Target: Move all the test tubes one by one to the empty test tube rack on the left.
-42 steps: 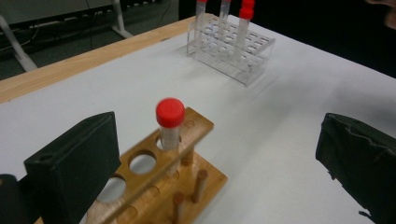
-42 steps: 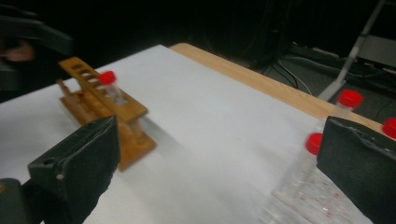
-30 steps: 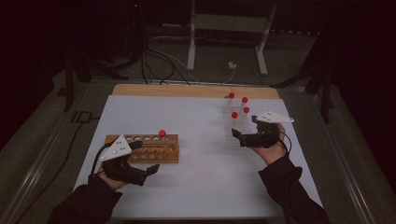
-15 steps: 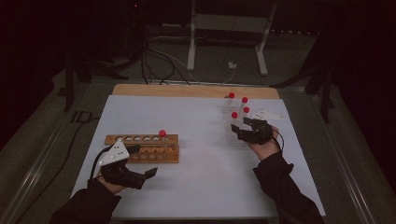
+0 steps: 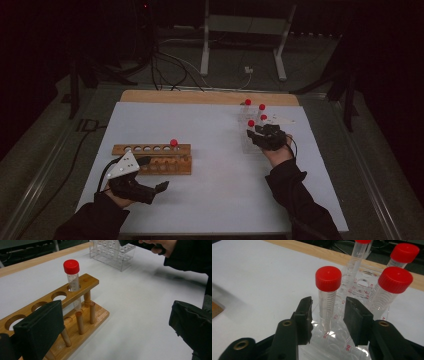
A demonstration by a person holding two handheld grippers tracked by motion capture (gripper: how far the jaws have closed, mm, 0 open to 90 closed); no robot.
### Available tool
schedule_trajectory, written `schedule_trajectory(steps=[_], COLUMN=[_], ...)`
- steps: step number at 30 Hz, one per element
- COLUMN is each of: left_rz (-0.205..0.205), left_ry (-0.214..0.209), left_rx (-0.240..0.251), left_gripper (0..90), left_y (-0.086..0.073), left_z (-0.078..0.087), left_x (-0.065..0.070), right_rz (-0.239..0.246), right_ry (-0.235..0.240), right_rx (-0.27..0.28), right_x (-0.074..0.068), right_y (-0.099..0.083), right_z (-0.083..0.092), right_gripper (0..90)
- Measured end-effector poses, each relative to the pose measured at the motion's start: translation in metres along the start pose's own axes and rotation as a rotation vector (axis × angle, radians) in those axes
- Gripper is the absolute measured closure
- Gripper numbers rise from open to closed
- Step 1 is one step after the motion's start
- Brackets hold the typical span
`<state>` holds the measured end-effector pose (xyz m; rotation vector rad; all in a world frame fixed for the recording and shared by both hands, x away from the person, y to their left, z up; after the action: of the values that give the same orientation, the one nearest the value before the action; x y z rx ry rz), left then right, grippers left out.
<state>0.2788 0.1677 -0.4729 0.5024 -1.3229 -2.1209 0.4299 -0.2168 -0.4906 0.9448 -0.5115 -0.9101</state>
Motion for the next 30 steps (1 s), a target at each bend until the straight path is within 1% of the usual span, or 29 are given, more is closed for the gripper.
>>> schedule_trajectory(steps=[1, 2, 4, 5, 7, 10, 12, 13, 18, 21, 23, 24, 25, 30], left_rz=[0.002, 0.000, 0.003, 0.003, 0.014, 0.011, 0.011, 0.009, 0.009, 0.003, 0.002, -0.006, -0.009, -0.010], left_ry=[-0.005, 0.000, -0.006, -0.003, -0.015, -0.011, -0.011, -0.008, -0.009, -0.002, -0.009, -0.002, -0.006, -0.009], left_rx=[0.000, 0.000, 0.001, 0.001, 0.004, 0.001, -0.002, -0.002, -0.004, -0.009, -0.012, -0.013, -0.016, -0.012], left_gripper=[0.4, 0.5, 0.4, 0.4, 0.5, 0.4, 0.4, 0.4, 0.5, 0.5, 0.5, 0.5, 0.4, 0.5], left_y=[0.000, 0.000, 0.000, 0.000, 0.000, -0.001, -0.001, -0.001, -0.001, -0.001, -0.001, -0.001, -0.001, 0.000], left_z=[0.000, 0.000, 0.000, 0.000, 0.000, 0.000, -0.001, -0.001, -0.001, -0.001, -0.001, -0.001, -0.001, -0.001], left_x=[0.000, 0.000, -0.001, -0.001, -0.001, -0.002, -0.002, -0.002, -0.001, -0.002, -0.002, -0.001, -0.001, 0.001], right_rz=[-0.005, -0.008, -0.007, -0.010, -0.013, -0.021, -0.012, -0.012, -0.007, -0.008, -0.011, -0.006, -0.004, -0.003], right_ry=[-0.003, 0.004, -0.003, 0.002, -0.004, -0.001, -0.008, -0.002, -0.017, -0.017, -0.016, -0.017, -0.019, -0.021], right_rx=[-0.005, -0.006, -0.013, -0.015, -0.018, -0.014, -0.017, -0.018, -0.021, -0.020, -0.020, -0.017, -0.015, -0.005], right_x=[0.000, 0.000, 0.000, 0.000, 0.000, 0.001, 0.000, -0.001, -0.002, -0.002, -0.003, -0.003, -0.003, -0.004], right_y=[0.000, 0.000, 0.000, -0.001, -0.001, -0.001, -0.001, -0.001, 0.000, 0.002, 0.003, 0.004, 0.005, 0.012], right_z=[-0.002, -0.003, -0.006, -0.007, -0.009, -0.011, -0.012, -0.013, -0.013, -0.011, -0.010, -0.009, -0.008, -0.001], right_gripper=[60.7, 61.4, 65.1, 65.2, 69.1, 71.4, 72.6, 74.1, 75.1, 75.2, 75.3, 75.3, 75.3, 75.3])
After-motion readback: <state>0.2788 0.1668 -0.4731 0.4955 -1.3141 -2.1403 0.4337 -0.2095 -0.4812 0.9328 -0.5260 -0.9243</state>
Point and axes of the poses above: each handheld gripper's, and its own axes: z roughly backward along the jaws, y roughly out of its top, x roughly to its right, the point moved 4 cm from there along -z, roughly forward along the jaws, and after that the axes turned 3 degrees about y, right-handed, at the moved point
